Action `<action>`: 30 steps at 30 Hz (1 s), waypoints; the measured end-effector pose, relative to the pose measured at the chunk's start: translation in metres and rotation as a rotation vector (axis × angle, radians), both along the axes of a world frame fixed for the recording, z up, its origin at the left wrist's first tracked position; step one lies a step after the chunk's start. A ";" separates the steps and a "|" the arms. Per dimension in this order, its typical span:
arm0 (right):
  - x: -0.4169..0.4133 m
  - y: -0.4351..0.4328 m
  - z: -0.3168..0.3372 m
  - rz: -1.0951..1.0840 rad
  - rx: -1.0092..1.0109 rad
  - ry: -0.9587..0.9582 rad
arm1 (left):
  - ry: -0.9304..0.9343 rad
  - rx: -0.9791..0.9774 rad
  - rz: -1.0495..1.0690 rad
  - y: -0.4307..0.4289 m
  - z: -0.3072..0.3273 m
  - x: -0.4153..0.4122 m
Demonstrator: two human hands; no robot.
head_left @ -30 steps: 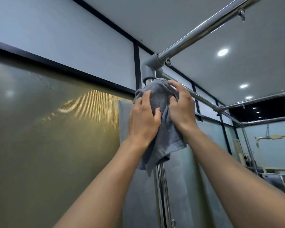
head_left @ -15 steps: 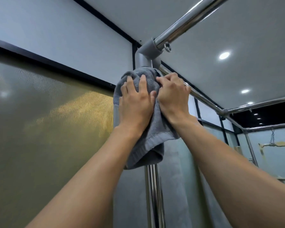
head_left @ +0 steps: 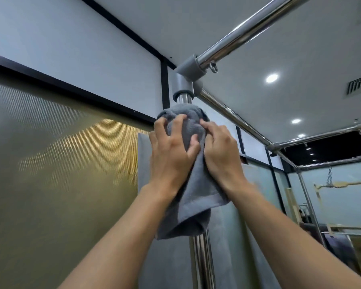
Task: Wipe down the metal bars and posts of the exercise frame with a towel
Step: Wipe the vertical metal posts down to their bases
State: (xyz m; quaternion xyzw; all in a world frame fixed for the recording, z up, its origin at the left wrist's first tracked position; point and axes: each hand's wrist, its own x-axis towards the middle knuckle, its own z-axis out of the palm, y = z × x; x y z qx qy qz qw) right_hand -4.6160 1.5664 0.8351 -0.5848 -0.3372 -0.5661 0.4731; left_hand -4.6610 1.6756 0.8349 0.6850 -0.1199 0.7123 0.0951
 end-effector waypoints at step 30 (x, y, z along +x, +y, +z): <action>-0.016 0.019 0.003 -0.136 0.018 0.046 | 0.094 0.182 0.159 0.024 0.012 -0.027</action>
